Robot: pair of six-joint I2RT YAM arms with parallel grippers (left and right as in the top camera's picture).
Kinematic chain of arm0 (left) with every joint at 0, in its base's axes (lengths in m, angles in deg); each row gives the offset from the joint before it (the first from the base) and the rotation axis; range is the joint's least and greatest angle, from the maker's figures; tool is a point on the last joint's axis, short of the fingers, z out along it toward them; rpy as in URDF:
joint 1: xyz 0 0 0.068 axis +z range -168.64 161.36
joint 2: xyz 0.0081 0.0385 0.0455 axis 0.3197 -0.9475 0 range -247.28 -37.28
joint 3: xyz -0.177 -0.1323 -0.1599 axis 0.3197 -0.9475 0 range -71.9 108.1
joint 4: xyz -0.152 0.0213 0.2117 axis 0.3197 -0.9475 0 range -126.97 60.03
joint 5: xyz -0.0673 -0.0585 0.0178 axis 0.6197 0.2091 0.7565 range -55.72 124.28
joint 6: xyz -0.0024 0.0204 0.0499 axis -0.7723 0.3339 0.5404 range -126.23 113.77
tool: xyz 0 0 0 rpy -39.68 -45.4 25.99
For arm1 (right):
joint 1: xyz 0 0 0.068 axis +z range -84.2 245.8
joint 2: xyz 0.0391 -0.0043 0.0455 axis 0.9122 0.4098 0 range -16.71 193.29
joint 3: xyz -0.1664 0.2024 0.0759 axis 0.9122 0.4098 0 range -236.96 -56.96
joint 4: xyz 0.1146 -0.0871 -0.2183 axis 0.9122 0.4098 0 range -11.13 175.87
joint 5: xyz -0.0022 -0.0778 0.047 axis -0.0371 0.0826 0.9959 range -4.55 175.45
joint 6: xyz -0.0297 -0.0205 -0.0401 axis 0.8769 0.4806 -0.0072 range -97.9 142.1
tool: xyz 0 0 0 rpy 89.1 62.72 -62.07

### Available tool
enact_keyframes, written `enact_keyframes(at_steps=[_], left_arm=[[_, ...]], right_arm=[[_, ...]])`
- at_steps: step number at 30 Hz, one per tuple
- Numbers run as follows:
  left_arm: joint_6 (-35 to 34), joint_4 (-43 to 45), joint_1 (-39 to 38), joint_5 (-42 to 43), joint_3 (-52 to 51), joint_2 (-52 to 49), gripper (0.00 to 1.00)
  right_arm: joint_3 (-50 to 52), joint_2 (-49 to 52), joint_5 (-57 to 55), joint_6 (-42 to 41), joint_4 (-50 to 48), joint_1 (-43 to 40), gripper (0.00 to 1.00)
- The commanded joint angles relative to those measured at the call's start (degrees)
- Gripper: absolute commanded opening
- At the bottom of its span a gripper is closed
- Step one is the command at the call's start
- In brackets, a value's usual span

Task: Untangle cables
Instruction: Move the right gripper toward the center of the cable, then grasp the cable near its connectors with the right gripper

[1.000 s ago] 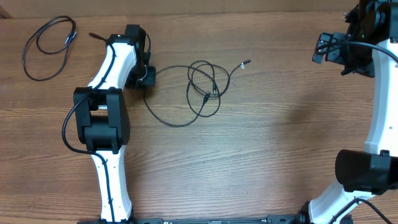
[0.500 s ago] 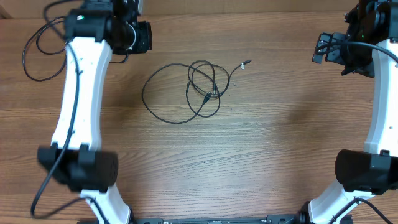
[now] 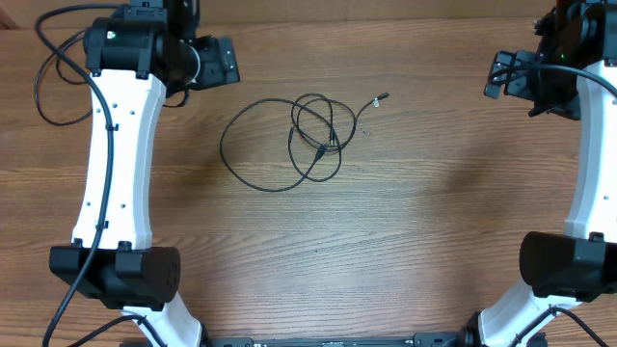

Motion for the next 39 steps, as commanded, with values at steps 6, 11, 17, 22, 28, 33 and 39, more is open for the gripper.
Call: enact_keyframes(at_steps=[6,11,17,22,28,33,39], left_arm=[[-4.04,-0.52,4.07,-3.82,-2.71,-0.87,1.00],[-4.02,-1.75,4.39,-3.76,-5.29,-0.90,1.00],[-6.40,-0.15,5.25,-3.76,-10.88,-0.90,1.00],[-7.69,0.37,6.86,-3.65,-14.62,-0.90,1.00],[-7.48,-2.27,6.75,-3.52,-15.78,-0.90,1.00],[-7.50,-2.49,7.08,-3.50,-15.78,-0.90,1.00],[-7.54,-3.06,6.97,-3.28,-15.85,-0.90,1.00]], right_arm=[[-0.15,-0.15,3.54,0.15,-3.74,0.09,1.00],[-0.15,0.11,30.93,-3.45,-2.27,0.63,1.00],[-0.15,2.40,32.68,7.06,-2.54,8.90,1.00],[-0.13,7.17,25.99,7.02,-2.23,19.08,1.00],[-0.13,11.13,23.71,6.64,-8.94,26.53,1.00],[1.14,12.68,16.92,6.80,-13.22,29.18,1.00],[13.62,13.68,18.45,15.54,-20.22,32.46,0.94]])
